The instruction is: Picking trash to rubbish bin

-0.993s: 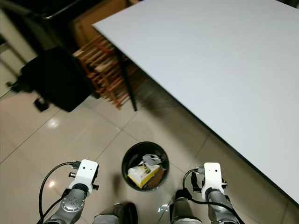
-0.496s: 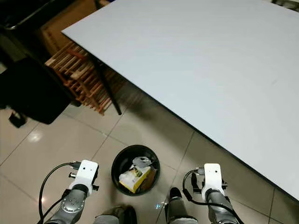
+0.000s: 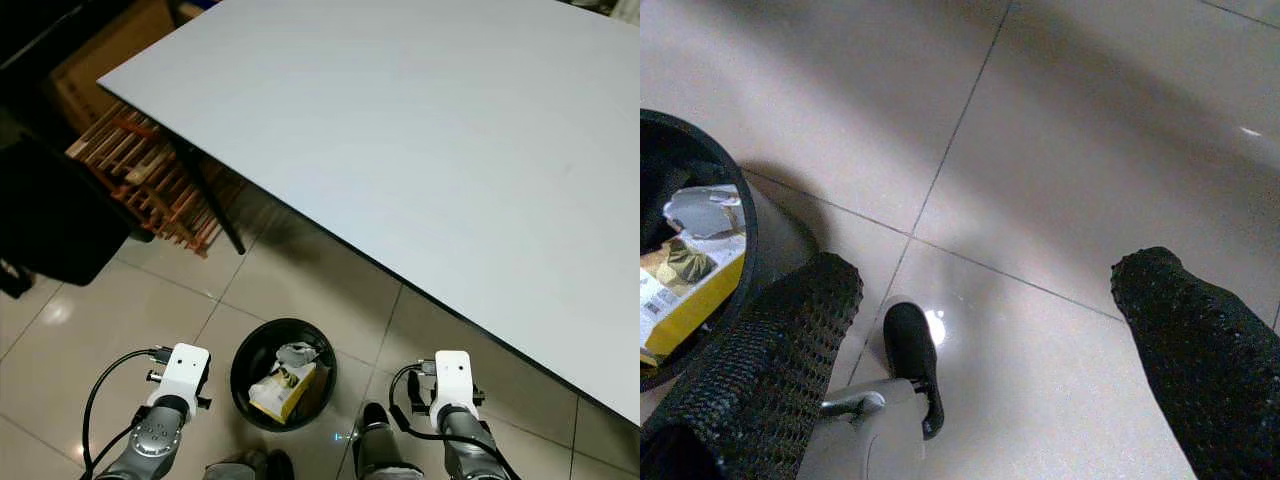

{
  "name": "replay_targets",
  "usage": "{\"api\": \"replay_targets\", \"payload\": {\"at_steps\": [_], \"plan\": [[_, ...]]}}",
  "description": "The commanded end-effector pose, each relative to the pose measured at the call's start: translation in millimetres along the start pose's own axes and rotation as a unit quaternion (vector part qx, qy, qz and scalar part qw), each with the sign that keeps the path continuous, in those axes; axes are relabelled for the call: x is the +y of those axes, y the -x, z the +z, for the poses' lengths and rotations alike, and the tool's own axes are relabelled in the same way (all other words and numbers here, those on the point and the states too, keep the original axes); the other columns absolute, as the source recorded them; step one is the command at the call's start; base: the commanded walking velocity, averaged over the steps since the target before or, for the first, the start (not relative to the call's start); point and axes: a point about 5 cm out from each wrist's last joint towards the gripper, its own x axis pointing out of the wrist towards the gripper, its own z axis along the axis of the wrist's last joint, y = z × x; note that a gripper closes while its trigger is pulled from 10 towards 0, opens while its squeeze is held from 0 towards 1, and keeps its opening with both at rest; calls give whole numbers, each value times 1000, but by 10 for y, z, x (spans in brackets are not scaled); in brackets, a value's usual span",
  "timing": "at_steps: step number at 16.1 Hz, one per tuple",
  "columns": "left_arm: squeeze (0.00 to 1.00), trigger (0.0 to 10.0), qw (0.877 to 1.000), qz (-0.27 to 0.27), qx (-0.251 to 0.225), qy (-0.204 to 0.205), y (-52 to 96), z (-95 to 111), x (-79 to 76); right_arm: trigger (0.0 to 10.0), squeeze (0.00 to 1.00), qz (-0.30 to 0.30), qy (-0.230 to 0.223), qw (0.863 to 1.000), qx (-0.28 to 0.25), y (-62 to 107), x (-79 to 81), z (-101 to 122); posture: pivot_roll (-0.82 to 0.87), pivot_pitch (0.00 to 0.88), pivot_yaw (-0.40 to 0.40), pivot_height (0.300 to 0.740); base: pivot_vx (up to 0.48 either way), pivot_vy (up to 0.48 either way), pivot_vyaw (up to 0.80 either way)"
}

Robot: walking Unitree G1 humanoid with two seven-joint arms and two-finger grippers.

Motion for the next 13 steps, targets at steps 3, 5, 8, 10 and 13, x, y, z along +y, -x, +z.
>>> {"api": "replay_targets", "payload": {"at_steps": [3,5,8,10,13], "plan": [[0,10000,1000,2,24,-7,72,-140,6,10000,0,5,3,1000,23,39,24,-122,39,257,119,740,0,0,-744],[0,10000,1000,2,24,-7,73,-141,3,10000,0,7,3,1000,23,37,29,-120,41,255,119,740,0,0,-734],[0,10000,1000,2,24,-7,72,-140,1,10000,0,9,3,1000,24,38,37,-125,40,253,120,740,0,0,-721],[0,10000,1000,-3,24,-17,76,-144,-13,10000,0,9,3,1000,25,41,38,-131,38,253,120,740,0,-126,-703],[0,10000,1000,0,22,-13,73,-135,-13,10000,0,9,3,1000,25,42,37,-132,39,255,120,740,0,-194,-702]]}}
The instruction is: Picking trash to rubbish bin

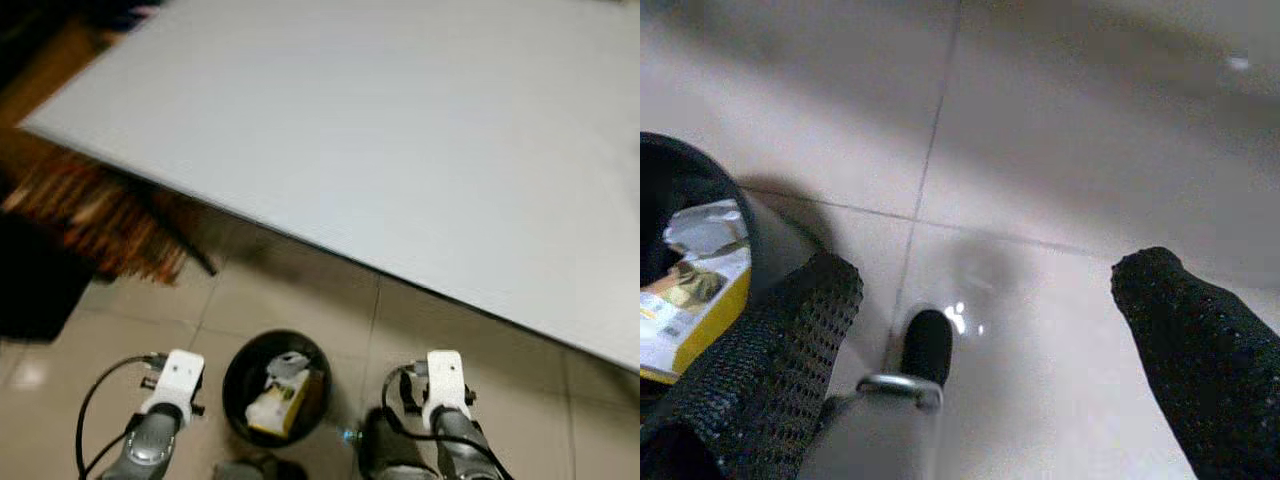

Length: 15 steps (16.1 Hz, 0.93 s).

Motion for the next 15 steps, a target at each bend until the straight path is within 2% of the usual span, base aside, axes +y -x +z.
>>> {"api": "replay_targets", "payload": {"at_steps": [1,2,11,15], "plan": [[0,10000,1000,-4,19,-3,73,-123,-34,10000,0,1,0,1000,17,30,-9,-89,39,255,120,740,0,0,-700],[0,10000,1000,-4,19,-3,71,-122,-34,10000,0,0,-2,1000,16,29,-9,-87,38,256,120,740,0,0,-700],[0,10000,1000,-4,19,-7,65,-117,-25,10000,0,-5,-5,1000,14,31,-15,-88,38,258,123,740,0,0,0],[0,10000,1000,-5,21,-10,65,-119,-32,10000,0,-3,-6,1000,17,31,-13,-93,38,259,121,740,0,-336,0]]}}
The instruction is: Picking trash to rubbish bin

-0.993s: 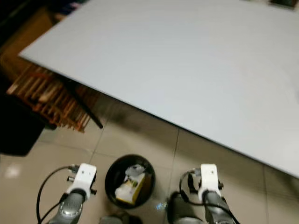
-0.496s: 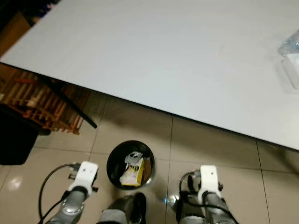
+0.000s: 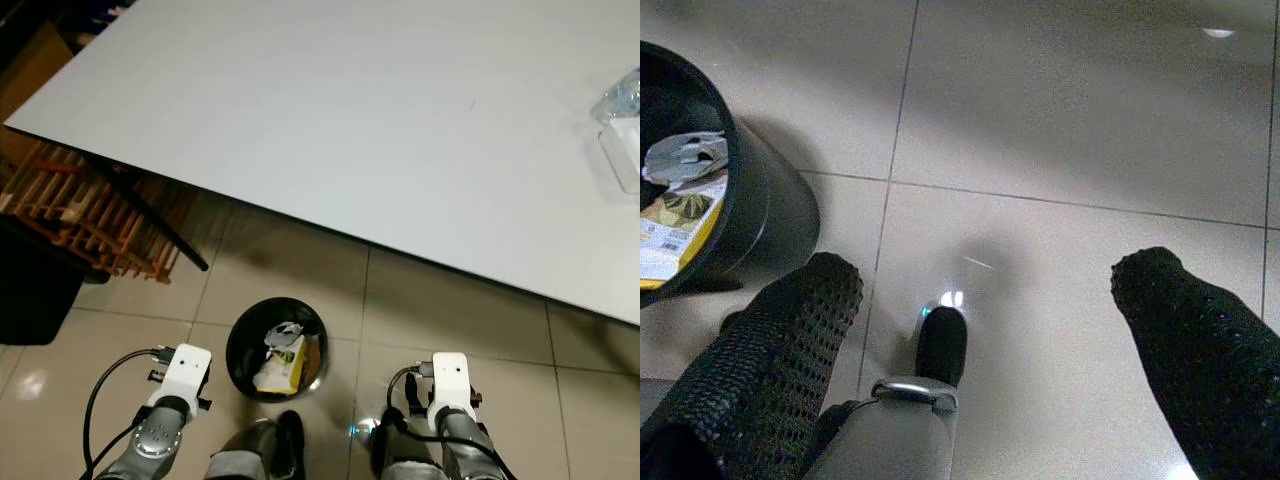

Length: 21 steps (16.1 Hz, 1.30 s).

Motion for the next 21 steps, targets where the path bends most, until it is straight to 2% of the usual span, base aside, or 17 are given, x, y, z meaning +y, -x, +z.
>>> {"api": "replay_targets", "payload": {"at_steps": [1,3,7,12,21], "plan": [[0,10000,1000,0,24,-5,62,-125,-9,10000,0,2,-3,1000,21,37,2,-112,37,260,122,740,0,-356,0],[0,10000,1000,0,23,-4,64,-125,-16,10000,0,1,-4,1000,21,40,-3,-116,37,261,120,740,0,-352,-800],[0,10000,1000,0,23,-4,65,-124,-21,10000,0,0,-2,1000,19,42,-10,-115,38,262,120,740,0,-348,0],[0,10000,1000,1,23,2,65,-124,-15,10000,0,3,-2,1000,28,50,4,-149,37,261,122,740,0,0,0],[0,10000,1000,-4,24,3,66,-126,-26,10000,0,6,0,999,33,54,8,-164,34,252,121,740,0,0,-778]]}}
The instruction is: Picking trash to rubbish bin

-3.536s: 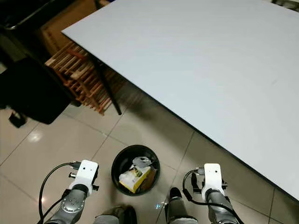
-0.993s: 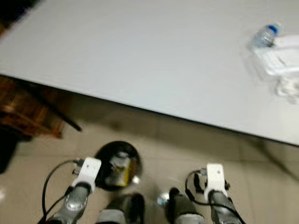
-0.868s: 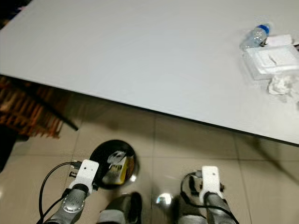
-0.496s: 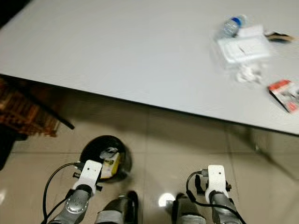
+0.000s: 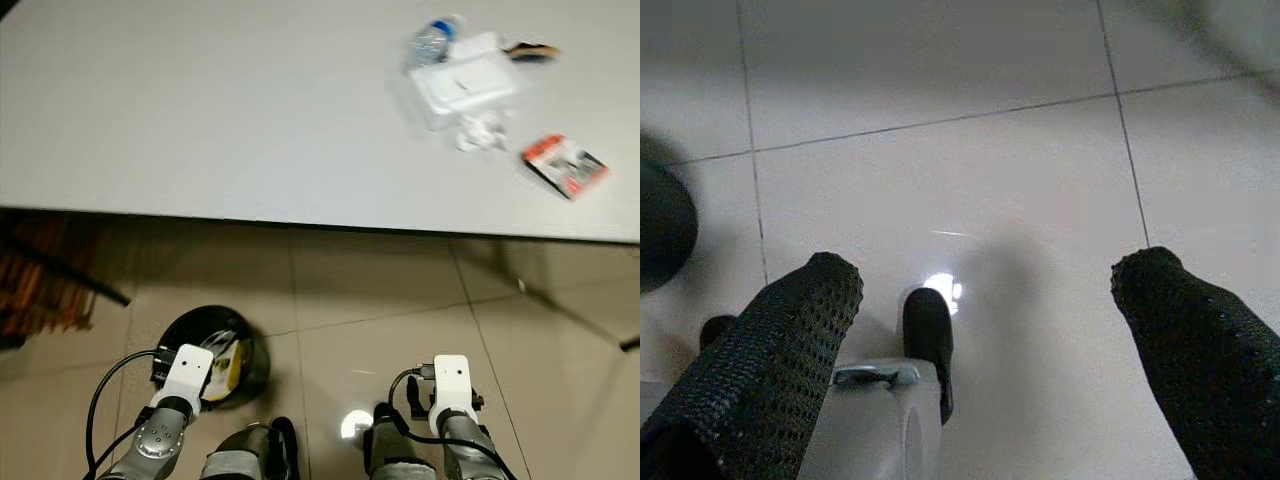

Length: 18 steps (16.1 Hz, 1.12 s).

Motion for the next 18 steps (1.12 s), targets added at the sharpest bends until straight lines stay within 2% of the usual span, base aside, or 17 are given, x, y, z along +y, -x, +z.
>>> {"api": "replay_targets", "payload": {"at_steps": [1,5,18], "plan": [[0,10000,1000,-1,25,-2,63,-133,11,10000,0,8,0,1000,25,40,29,-131,34,252,121,740,0,0,-769],[0,10000,1000,-3,24,-8,56,-122,1,10000,0,6,-2,1000,22,40,33,-127,33,248,122,740,0,0,-688],[0,10000,1000,-1,27,-10,51,-122,6,10000,0,5,-2,1000,20,35,30,-115,36,250,123,740,0,-457,0]]}}
